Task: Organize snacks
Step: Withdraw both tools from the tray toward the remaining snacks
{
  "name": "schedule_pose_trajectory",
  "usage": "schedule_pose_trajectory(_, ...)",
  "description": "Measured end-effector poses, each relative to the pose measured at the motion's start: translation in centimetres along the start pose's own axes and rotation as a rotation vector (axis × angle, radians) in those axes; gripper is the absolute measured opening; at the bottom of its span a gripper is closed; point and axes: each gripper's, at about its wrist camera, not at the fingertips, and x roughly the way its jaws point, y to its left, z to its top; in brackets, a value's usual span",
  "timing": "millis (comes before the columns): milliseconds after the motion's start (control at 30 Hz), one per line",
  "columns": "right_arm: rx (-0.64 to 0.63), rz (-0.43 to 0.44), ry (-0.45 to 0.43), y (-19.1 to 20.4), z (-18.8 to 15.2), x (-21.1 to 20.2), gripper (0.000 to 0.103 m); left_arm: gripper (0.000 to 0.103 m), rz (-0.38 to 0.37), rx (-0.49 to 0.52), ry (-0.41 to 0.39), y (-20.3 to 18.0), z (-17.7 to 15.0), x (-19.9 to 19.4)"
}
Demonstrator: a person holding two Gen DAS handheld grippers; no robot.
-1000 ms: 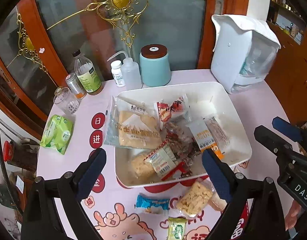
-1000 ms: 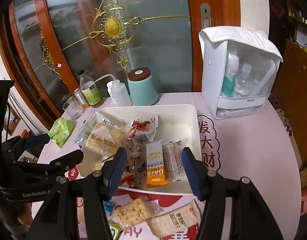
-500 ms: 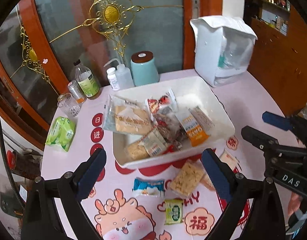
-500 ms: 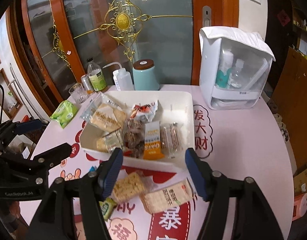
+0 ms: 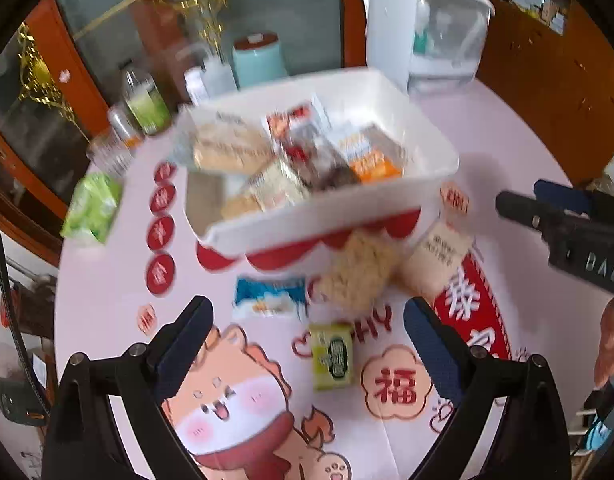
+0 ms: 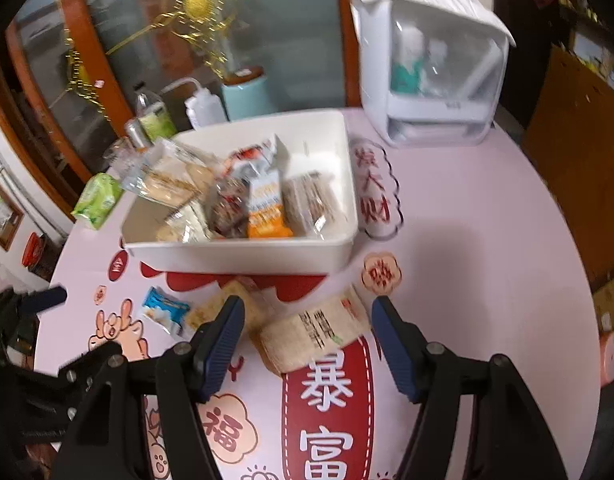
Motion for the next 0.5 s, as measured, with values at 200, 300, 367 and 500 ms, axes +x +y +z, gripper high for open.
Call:
schedule_pose_trajectory(200,0.154,0.018,0.125,-1.6,-1.9,3.9,0.066,0.096,-0.034,-0.011,0.099,-0.3,-2.8,3.9)
schedule_pose_trajectory(300,0.252,0.036,0.186,-2.4,-2.6,6.1,0.066,0.096,-0.052,-0.015,0.122,-0.6,-3.9,5.5)
schedule_pose_trajectory(367,0.306,0.037,0.213,-2.8,-2.9,7.3,0.066,0.096,-0.044,-0.023,0.139,-0.6,-4.3,6.5)
schedule_pose_trajectory(500,0.393,0.009,0.24,-3.3,-3.1,9.2,0.066,0.096,-0.042,-0.08,0.17,0.0,-5.0,8.6)
